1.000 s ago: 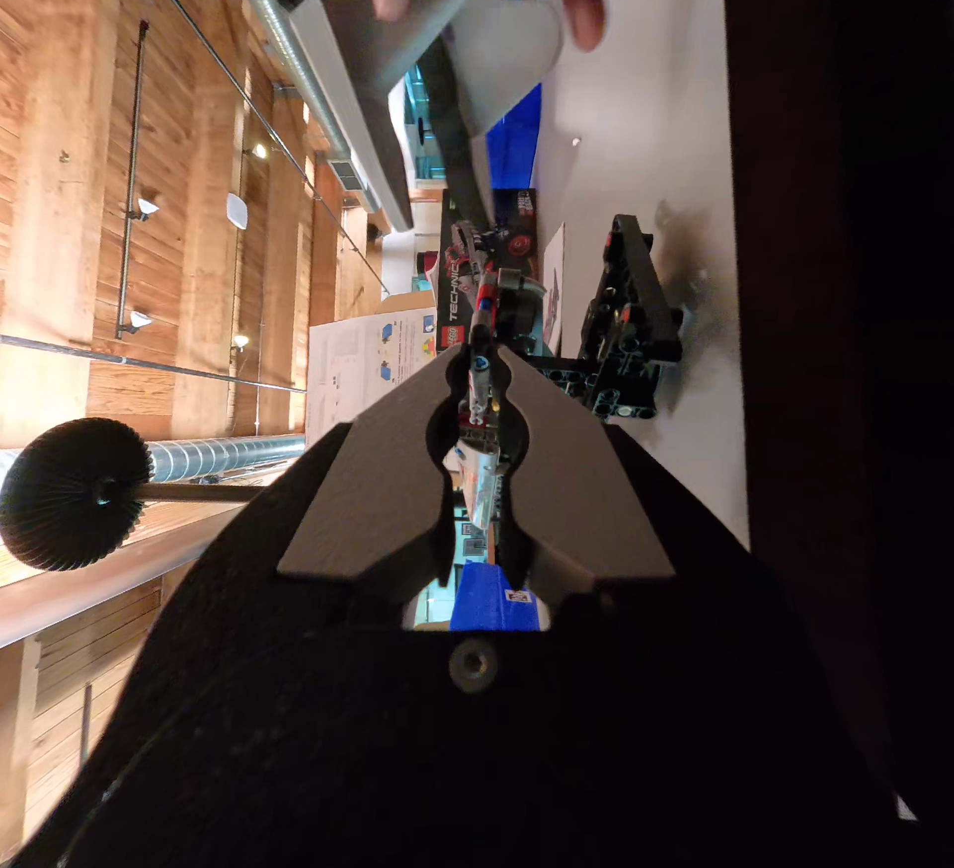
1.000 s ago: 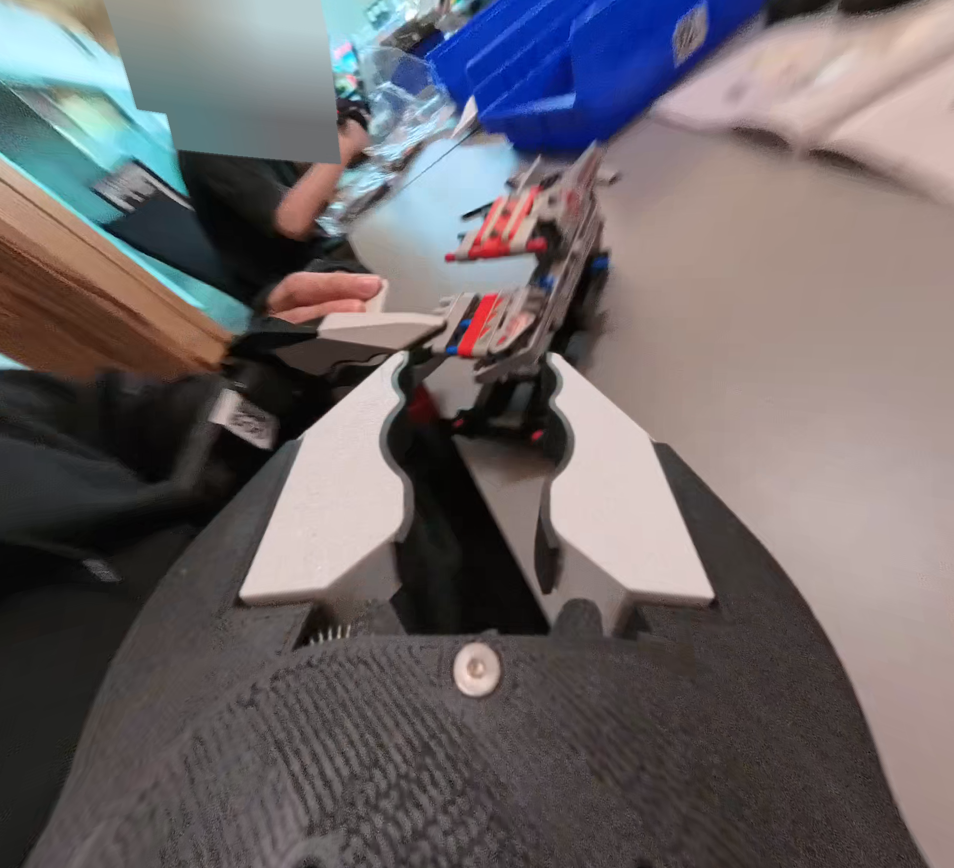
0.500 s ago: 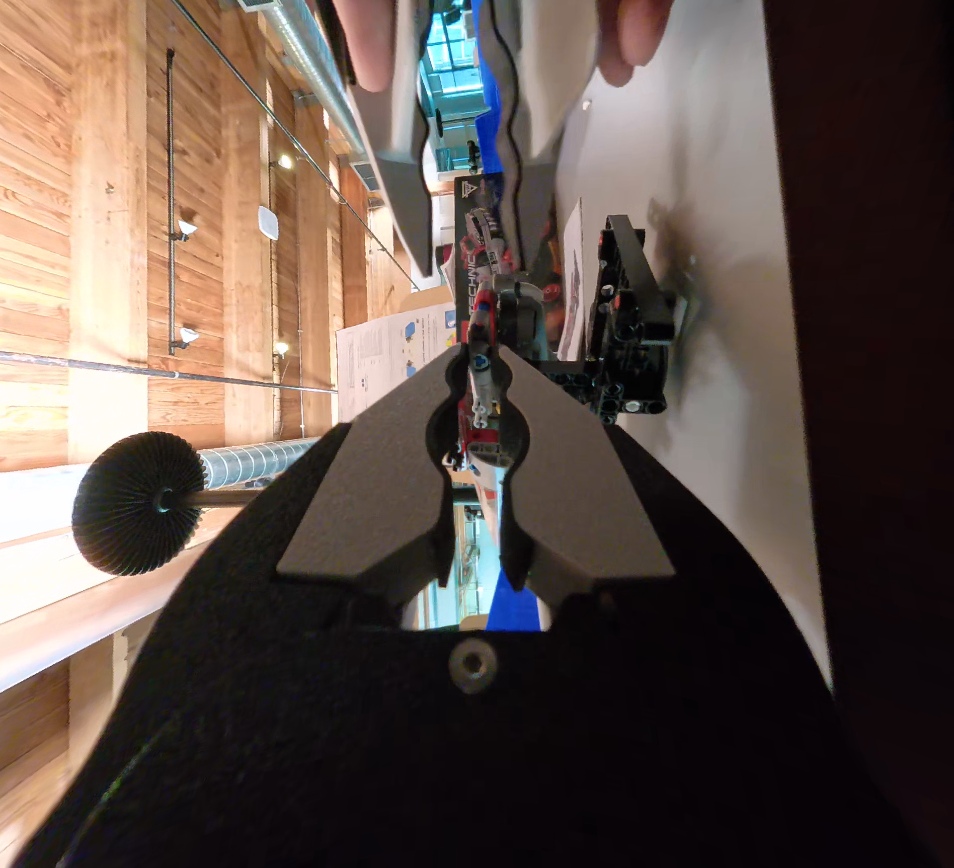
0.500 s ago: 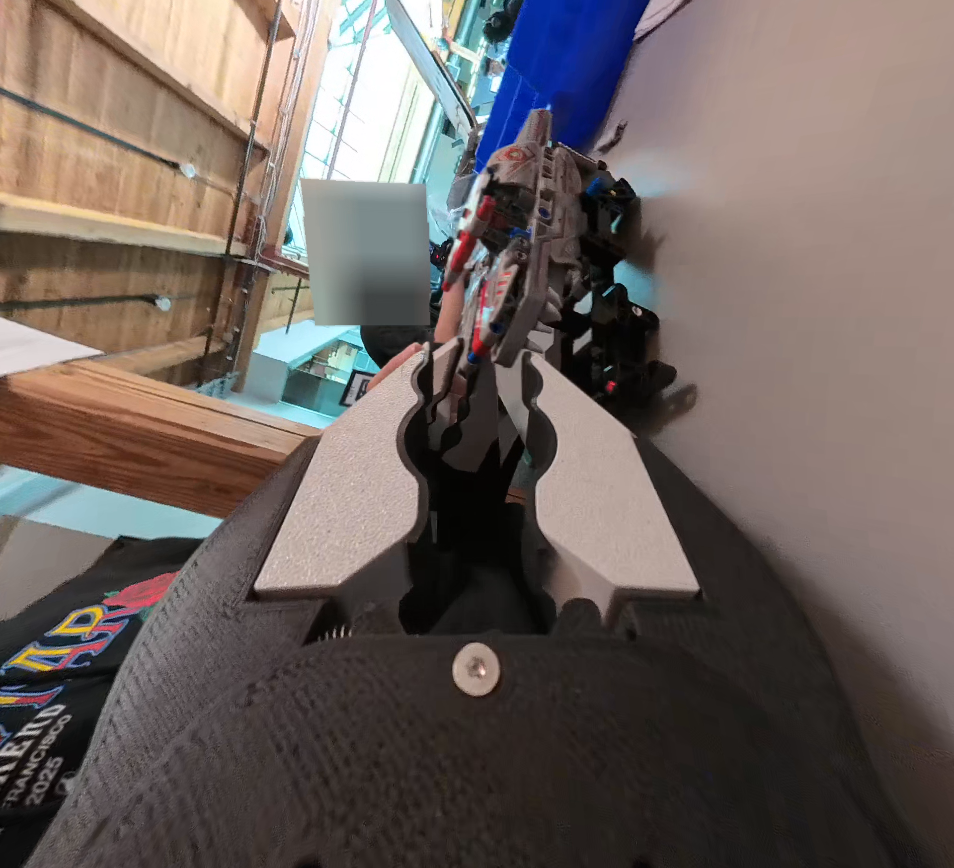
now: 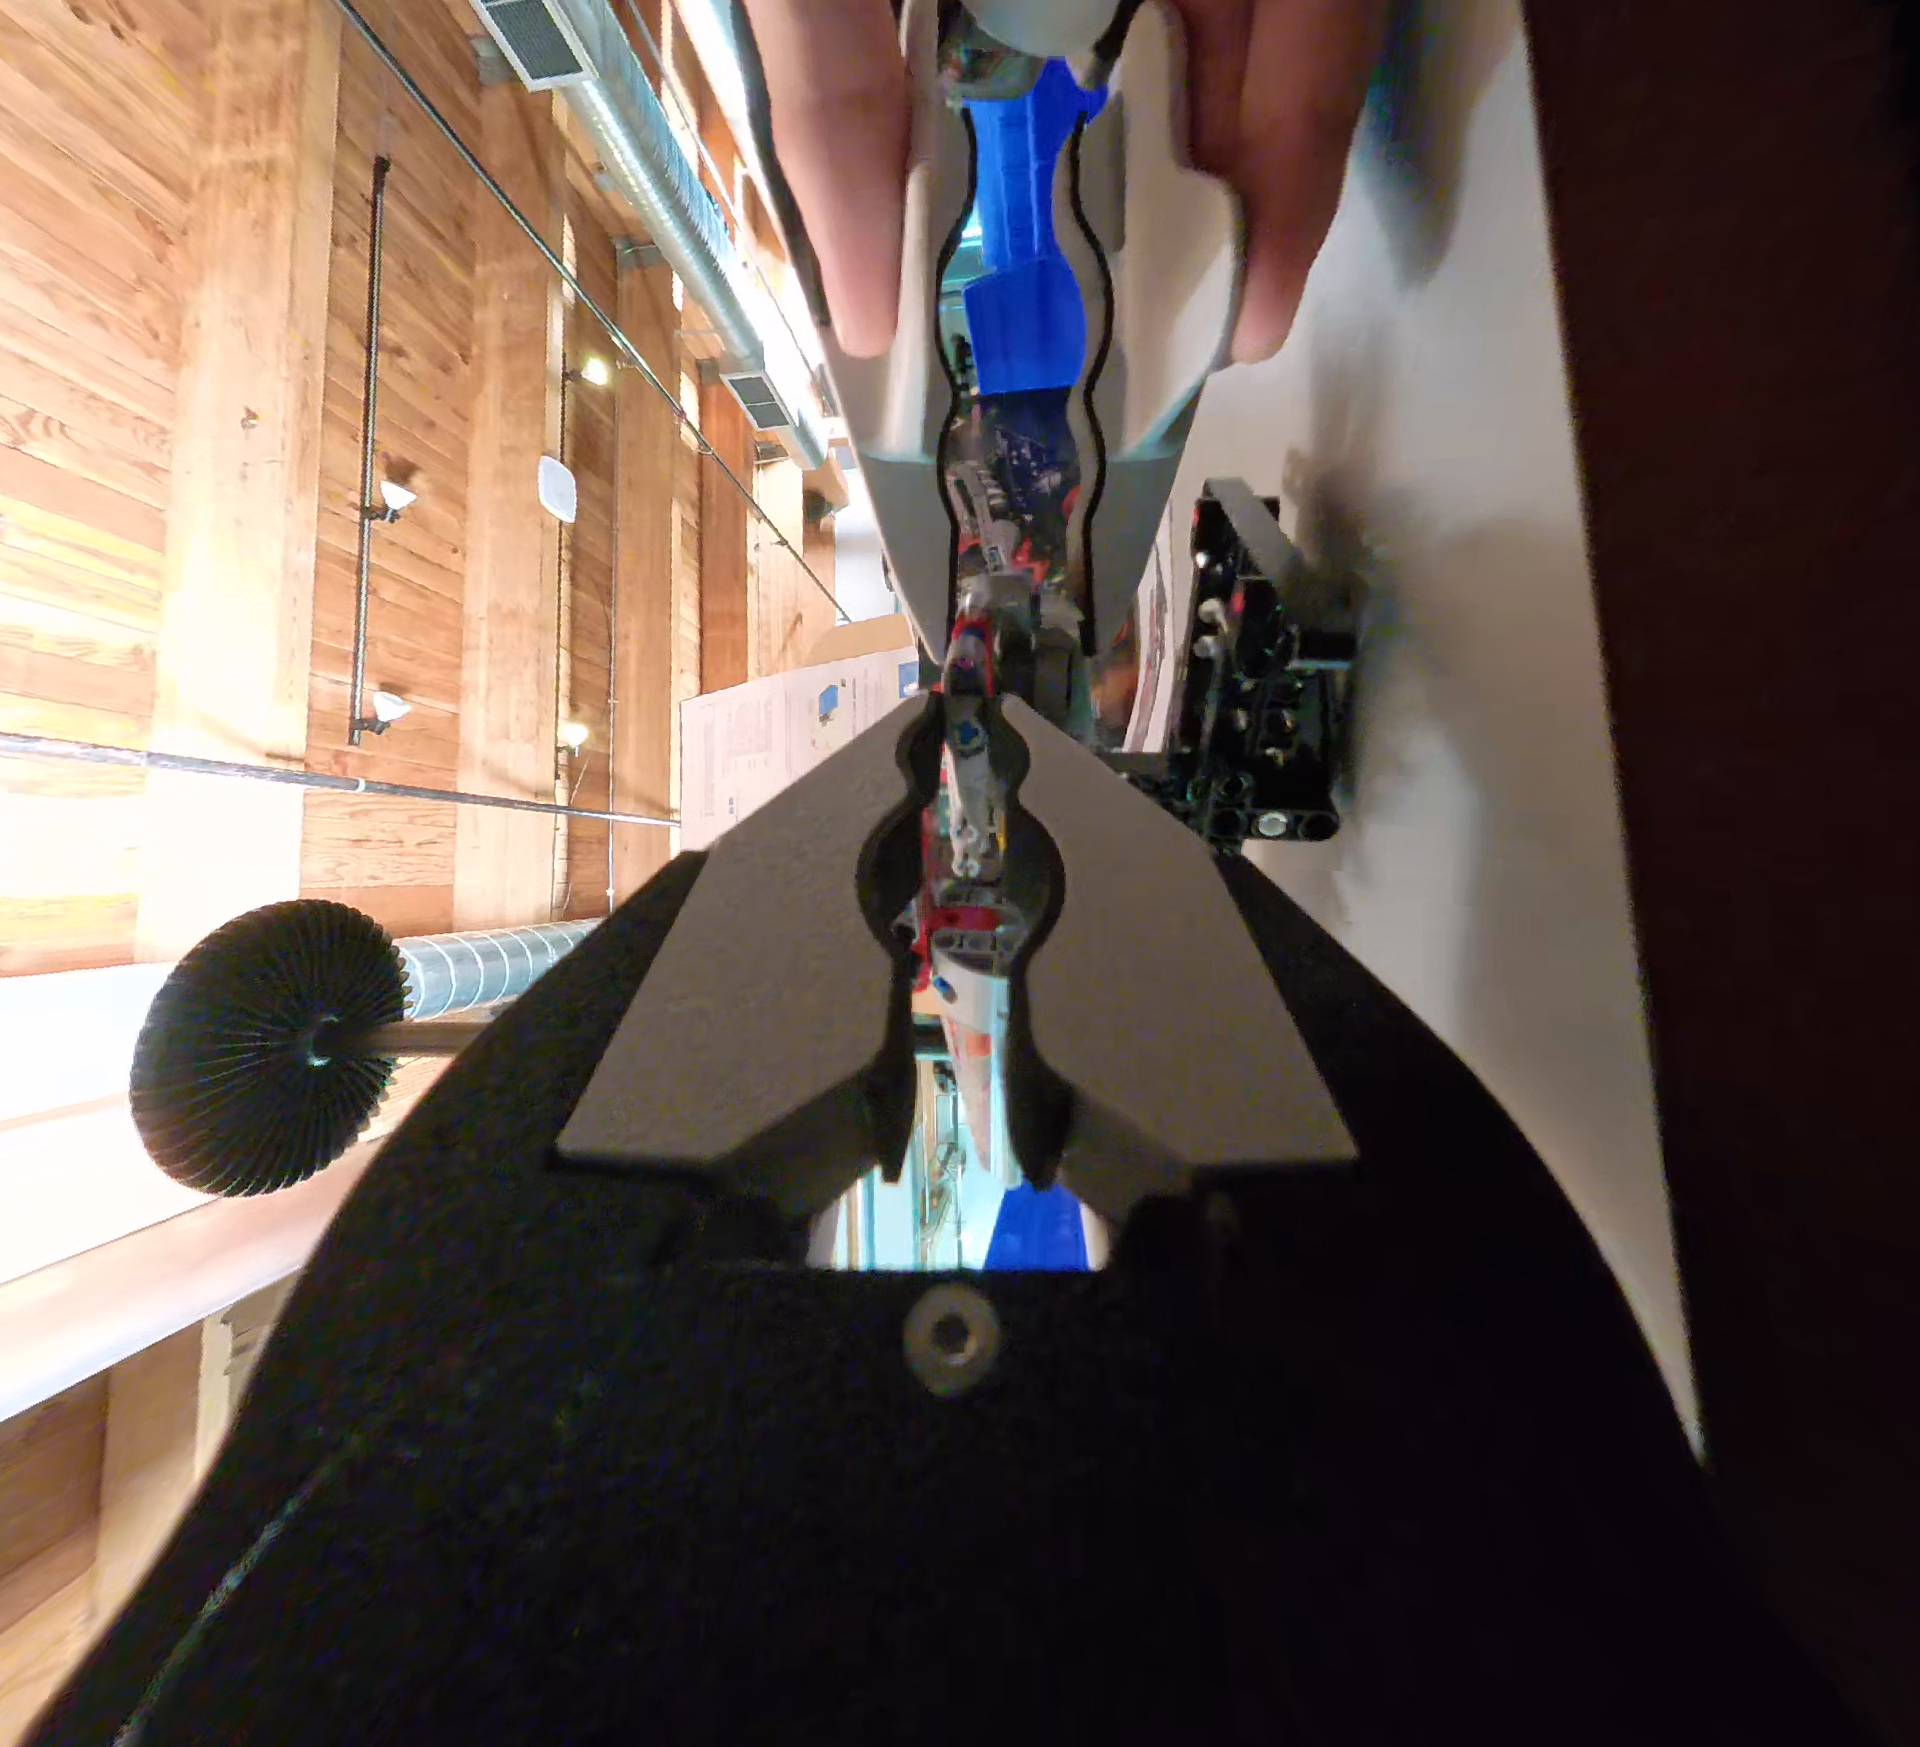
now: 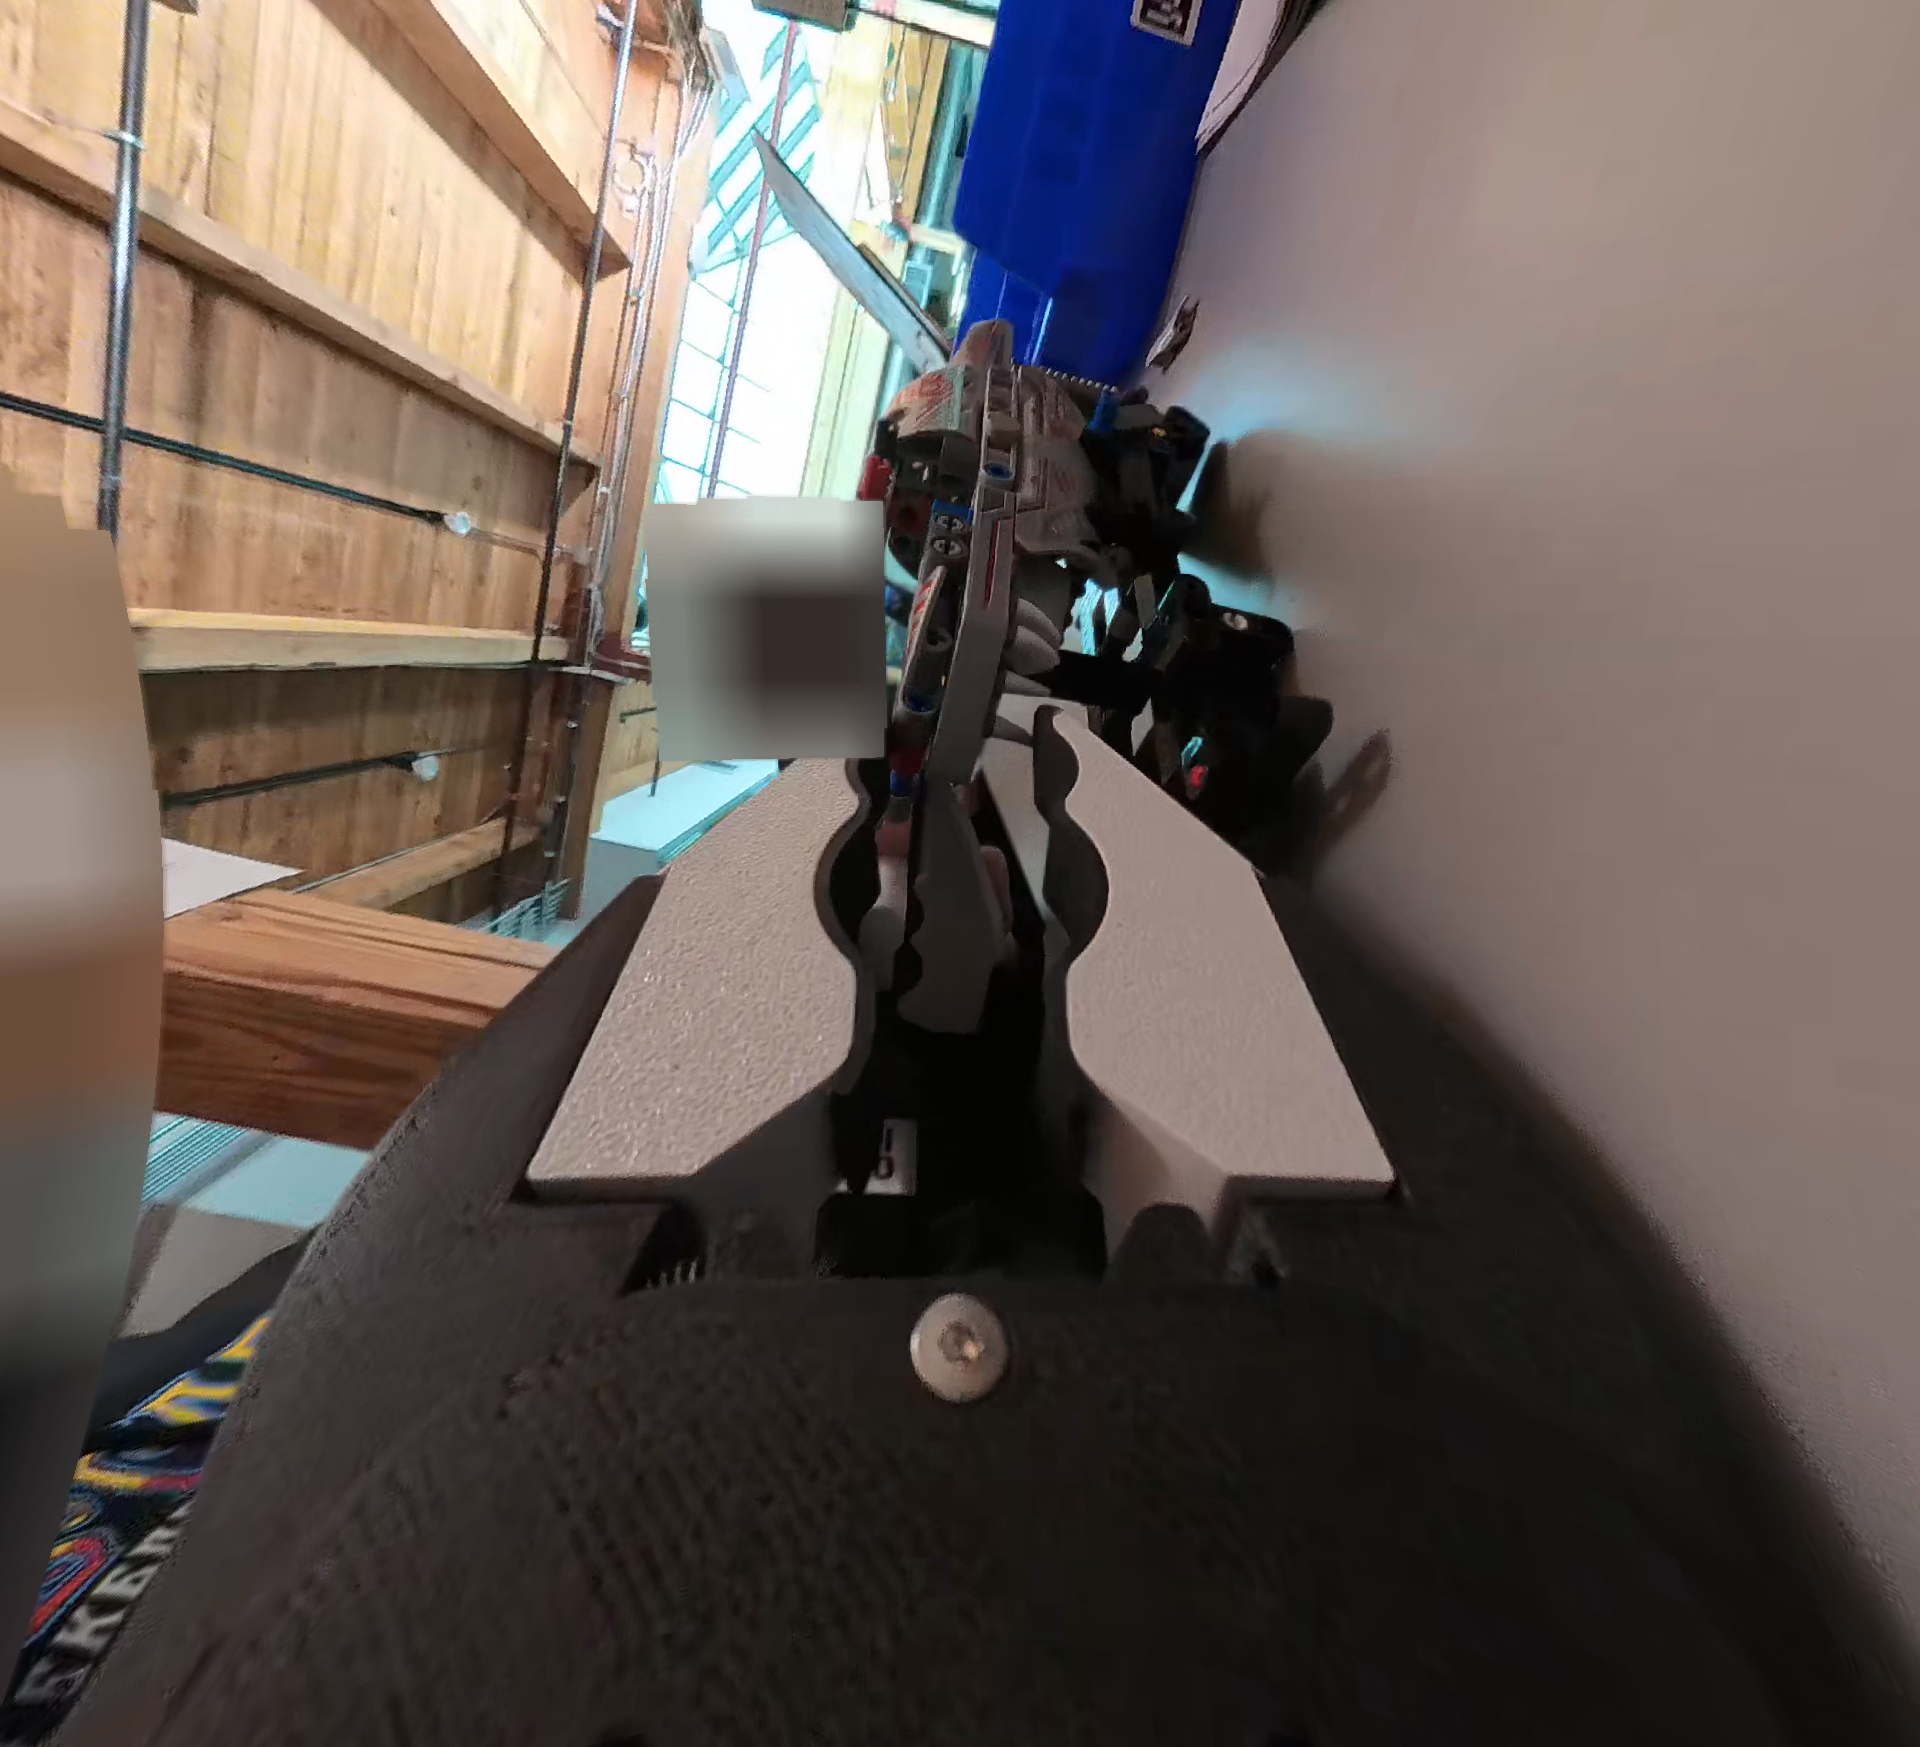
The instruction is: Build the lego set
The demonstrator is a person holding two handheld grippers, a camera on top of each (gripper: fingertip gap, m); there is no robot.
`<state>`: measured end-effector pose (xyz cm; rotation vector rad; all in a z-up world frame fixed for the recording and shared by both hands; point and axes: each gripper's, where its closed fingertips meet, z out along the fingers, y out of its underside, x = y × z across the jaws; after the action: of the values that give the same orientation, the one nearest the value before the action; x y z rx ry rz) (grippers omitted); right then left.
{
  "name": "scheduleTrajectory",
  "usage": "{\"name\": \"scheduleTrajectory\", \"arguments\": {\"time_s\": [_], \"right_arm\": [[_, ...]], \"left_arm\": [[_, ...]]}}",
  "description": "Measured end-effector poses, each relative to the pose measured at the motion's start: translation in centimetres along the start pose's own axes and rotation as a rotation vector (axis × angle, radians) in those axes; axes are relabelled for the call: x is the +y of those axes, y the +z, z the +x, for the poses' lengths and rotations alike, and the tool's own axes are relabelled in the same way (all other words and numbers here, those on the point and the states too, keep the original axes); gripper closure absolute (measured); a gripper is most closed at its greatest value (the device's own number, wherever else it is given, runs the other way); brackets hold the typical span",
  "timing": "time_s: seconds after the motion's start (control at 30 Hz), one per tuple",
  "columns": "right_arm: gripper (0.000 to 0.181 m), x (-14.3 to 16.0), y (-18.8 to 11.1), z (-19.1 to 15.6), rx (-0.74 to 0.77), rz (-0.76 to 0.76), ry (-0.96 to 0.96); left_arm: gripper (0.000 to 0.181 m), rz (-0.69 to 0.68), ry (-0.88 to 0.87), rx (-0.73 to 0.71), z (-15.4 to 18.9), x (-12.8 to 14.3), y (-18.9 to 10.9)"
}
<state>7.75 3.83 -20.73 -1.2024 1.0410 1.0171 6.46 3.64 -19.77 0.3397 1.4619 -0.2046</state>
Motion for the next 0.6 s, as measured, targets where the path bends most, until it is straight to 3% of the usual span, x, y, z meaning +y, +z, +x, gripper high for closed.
{"name": "scheduleTrajectory", "arguments": {"time_s": [0.2, 0.6], "right_arm": [[0.157, 0.03, 0.29, -0.16, -0.006, 0.045, 0.042], [0.156, 0.04, 0.58, -0.13, -0.024, 0.002, 0.025]], "left_arm": [[0.177, -0.002, -0.052, 0.010, -0.05, -0.11, 0.05], [0.177, 0.042, 0.015, 0.021, 0.10, 0.00, 0.18]]}}
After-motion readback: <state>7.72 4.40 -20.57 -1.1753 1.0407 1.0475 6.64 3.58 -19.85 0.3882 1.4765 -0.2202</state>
